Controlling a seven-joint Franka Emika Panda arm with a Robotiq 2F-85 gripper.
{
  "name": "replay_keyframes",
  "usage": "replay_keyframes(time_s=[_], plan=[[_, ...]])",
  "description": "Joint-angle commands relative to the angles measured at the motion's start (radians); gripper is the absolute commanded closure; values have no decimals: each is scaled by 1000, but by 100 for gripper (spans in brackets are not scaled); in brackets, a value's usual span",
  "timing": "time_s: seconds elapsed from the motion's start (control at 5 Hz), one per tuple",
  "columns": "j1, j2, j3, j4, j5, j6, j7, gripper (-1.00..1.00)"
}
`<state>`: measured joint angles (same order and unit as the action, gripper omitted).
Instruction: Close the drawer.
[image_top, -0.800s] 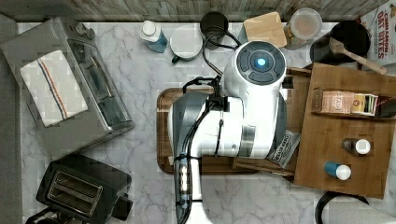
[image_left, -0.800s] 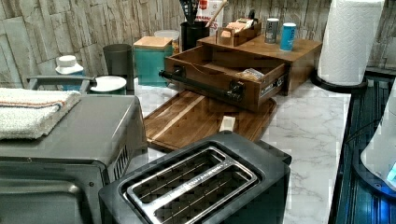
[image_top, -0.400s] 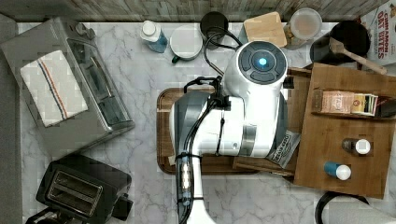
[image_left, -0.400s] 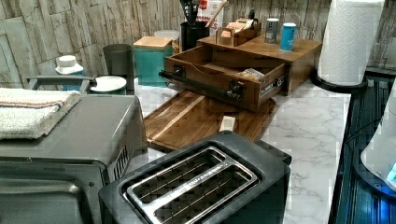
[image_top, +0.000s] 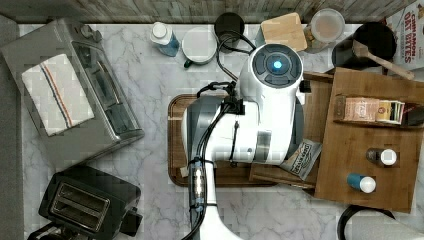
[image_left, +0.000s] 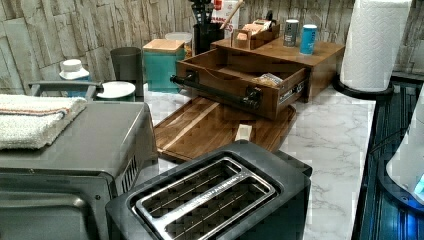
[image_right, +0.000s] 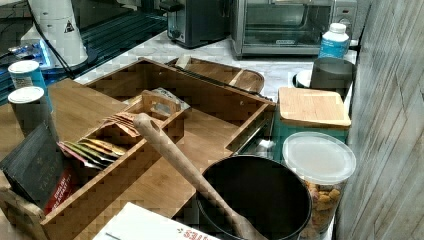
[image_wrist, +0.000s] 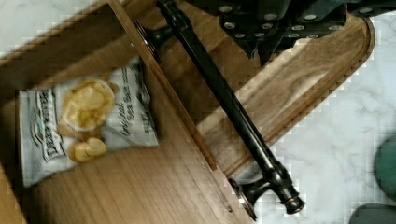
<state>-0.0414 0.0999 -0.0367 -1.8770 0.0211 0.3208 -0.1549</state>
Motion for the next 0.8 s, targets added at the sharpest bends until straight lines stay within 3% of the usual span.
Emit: replay_keyframes(time_s=[0.2,0.6,0.8], plan=[[49,-37,55,-103,28,163,-97,100],[102,0,93,-130,-59,277,-101,100],[98,39,98,-114,-41,279,-175,100]])
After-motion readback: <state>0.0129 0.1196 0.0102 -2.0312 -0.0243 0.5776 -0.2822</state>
